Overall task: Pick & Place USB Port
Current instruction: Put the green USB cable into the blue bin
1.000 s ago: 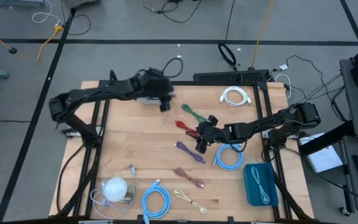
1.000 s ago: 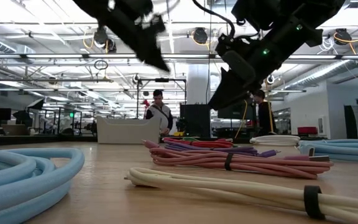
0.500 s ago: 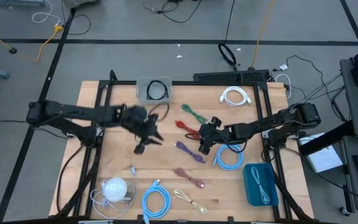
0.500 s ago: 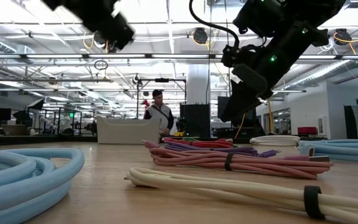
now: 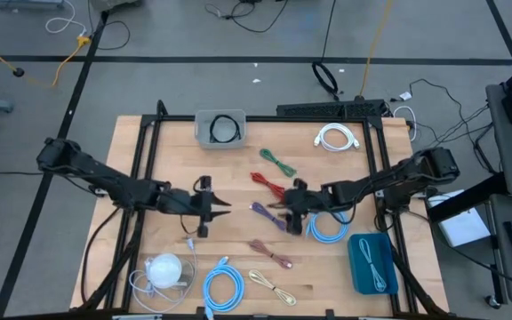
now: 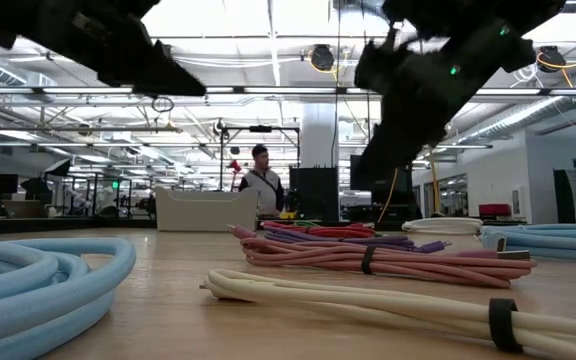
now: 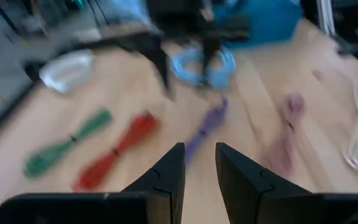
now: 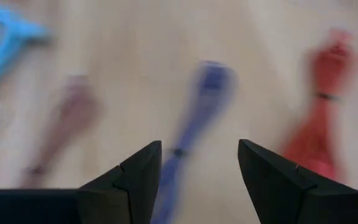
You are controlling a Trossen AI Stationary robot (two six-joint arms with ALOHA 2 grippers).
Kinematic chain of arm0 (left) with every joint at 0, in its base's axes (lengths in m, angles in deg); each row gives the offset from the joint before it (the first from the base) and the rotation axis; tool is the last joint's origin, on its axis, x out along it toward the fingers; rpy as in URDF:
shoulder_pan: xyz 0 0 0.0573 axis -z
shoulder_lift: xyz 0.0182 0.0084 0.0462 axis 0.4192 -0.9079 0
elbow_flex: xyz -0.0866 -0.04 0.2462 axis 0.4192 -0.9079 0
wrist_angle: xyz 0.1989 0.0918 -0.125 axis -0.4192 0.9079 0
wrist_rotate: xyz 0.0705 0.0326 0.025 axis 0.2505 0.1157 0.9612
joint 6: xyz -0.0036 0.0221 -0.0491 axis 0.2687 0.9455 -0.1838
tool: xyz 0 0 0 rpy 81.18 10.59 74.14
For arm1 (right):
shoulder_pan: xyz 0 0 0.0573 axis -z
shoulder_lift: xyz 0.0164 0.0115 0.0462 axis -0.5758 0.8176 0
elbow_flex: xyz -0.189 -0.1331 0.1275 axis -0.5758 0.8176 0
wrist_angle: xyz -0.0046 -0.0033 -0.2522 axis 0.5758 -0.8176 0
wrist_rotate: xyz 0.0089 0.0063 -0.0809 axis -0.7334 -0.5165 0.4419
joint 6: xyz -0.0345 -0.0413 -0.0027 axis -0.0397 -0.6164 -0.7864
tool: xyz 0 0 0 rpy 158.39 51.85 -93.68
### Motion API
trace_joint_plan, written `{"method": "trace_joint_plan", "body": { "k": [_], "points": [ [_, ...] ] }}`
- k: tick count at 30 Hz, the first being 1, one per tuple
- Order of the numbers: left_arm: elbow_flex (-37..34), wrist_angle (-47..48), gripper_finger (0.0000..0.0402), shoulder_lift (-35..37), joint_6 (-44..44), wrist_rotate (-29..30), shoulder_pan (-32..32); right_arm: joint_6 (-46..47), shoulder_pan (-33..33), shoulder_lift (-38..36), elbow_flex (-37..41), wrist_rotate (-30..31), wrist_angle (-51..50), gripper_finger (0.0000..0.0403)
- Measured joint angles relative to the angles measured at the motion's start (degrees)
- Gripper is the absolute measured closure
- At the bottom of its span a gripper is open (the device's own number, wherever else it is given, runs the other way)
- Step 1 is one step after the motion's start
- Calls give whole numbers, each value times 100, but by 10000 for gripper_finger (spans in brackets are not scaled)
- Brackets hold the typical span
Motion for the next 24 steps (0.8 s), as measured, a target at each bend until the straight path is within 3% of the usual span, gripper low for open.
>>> {"method": "trace_joint_plan", "body": {
  "k": [4, 9, 11, 19, 24],
  "points": [
    [-401, -859, 312, -1, 257, 41, -197, -246, -247, 0, 0, 174, 265, 197],
    [-594, -895, 312, -5, 111, -4, -423, -274, -76, 0, 0, 1836, -234, 197],
    [-621, -921, 312, -3, 112, -9, -454, -236, 143, 0, 0, 2064, -291, 197],
    [-638, -897, 311, -5, 273, -9, -514, -122, 1112, 0, 0, 1188, -9, 197],
    [-638, -798, 311, -5, 330, -9, -513, -283, 1584, 0, 0, 1159, -64, 197]
  ]
}}
